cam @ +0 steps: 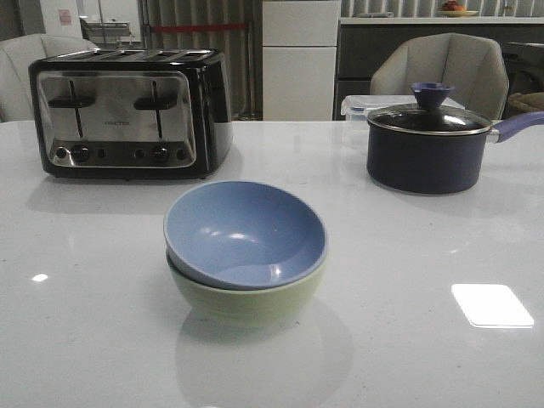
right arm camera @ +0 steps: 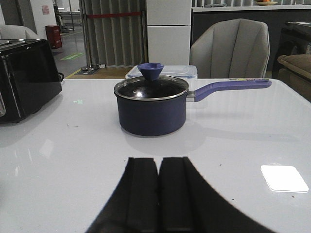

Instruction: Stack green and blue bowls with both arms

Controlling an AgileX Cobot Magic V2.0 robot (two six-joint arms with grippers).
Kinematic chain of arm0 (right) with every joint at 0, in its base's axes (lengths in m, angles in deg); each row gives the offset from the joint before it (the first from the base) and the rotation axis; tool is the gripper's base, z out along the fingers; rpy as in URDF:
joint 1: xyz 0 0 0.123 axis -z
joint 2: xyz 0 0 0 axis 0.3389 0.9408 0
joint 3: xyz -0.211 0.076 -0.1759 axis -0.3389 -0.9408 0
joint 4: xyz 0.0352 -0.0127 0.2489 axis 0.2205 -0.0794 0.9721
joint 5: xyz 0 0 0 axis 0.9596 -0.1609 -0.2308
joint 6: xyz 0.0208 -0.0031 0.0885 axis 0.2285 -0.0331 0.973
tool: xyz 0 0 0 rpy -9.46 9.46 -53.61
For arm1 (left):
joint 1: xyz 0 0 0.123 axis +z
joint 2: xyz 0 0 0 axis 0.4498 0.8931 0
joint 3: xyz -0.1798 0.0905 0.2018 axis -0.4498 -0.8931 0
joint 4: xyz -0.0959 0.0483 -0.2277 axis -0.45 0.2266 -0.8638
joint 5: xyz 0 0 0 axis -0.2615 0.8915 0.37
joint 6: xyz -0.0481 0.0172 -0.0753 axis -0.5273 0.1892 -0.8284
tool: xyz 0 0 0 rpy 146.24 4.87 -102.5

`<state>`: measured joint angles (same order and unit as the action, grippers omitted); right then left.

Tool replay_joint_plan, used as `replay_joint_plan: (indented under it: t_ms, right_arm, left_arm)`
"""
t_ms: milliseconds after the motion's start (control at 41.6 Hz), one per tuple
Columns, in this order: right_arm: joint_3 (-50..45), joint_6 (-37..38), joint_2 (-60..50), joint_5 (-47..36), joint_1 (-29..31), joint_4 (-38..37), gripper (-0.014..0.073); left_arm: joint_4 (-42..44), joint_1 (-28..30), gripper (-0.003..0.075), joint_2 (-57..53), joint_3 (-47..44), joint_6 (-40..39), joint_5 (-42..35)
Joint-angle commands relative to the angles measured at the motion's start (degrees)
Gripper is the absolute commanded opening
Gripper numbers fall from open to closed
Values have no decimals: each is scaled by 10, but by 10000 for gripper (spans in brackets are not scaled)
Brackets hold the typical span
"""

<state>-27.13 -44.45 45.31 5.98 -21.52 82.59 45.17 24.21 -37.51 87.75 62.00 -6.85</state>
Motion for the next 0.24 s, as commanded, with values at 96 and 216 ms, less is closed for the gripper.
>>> replay_joint_plan:
  t_ms: [96, 216]
  right_arm:
    - [2, -1, -11, -52, 3, -7, 59]
    - [2, -1, -11, -52, 3, -7, 59]
  left_arm:
    - [-6, -1, 93, -12, -2, -5, -47]
    - [-6, -1, 93, -12, -2, -5, -47]
